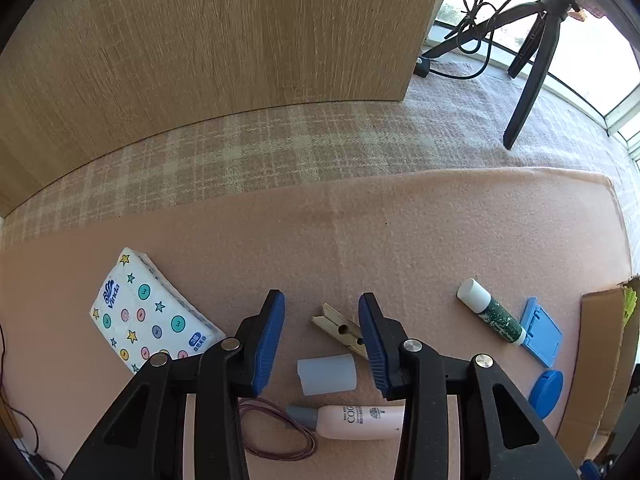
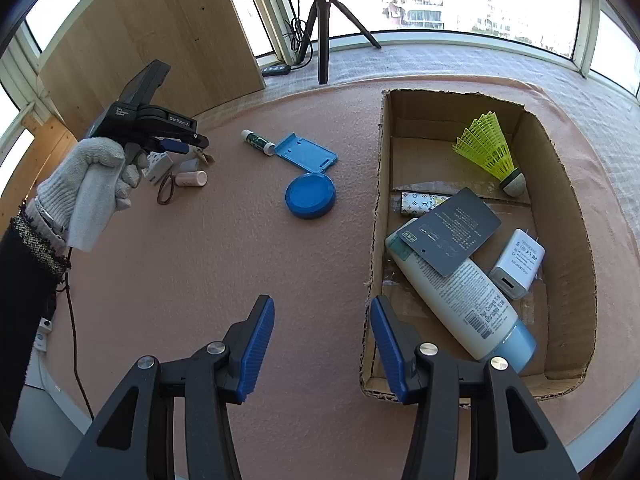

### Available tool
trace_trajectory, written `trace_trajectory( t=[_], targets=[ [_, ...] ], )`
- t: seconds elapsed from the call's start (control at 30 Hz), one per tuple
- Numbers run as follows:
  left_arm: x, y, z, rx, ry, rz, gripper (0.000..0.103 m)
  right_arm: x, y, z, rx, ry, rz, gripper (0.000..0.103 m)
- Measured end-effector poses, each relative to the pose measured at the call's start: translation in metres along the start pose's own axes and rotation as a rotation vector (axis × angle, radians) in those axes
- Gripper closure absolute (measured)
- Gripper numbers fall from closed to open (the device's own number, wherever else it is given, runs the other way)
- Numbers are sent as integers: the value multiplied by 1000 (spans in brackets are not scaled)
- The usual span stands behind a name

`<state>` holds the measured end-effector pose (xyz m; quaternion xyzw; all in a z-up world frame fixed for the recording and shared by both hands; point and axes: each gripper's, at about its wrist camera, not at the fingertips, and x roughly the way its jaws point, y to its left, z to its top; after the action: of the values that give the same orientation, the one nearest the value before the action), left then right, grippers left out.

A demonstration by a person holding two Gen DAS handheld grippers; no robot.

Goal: Organize objects
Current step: 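Move the left tool to the white bottle with grey cap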

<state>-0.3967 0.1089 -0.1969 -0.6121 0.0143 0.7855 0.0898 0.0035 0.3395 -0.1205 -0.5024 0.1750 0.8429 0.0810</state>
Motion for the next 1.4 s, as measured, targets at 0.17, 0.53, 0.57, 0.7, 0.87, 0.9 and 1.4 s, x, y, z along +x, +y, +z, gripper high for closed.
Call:
trace_trajectory(
  t=[0.17,0.53,0.57,0.7,0.87,0.9,1.4],
  targets=[
    [1,-5,-8,32,-7,-1,75,-1,3,1,-7,-6,-5,57],
    [-20,-11,-75,59,-37,-79,76,-7,20,10,-41,-36,39,57],
    [-23,-12,-85,65,-44,-76,77,-7,22,10,-45,-37,44,57],
    [-30,-7,-132,53,-44,-138,77,-3,31,10,-57,-30,64,57],
    [-47,3,-187,31,-84,-213,78,1,44,8,-86,-19,83,57],
    [-49,5,-197,19,-88,-237,78,1,46,9,-91,-17,86,57],
    [-100,48,-267,-51,-150,-282,70,31,98,4,-214,48,154,57]
  ],
)
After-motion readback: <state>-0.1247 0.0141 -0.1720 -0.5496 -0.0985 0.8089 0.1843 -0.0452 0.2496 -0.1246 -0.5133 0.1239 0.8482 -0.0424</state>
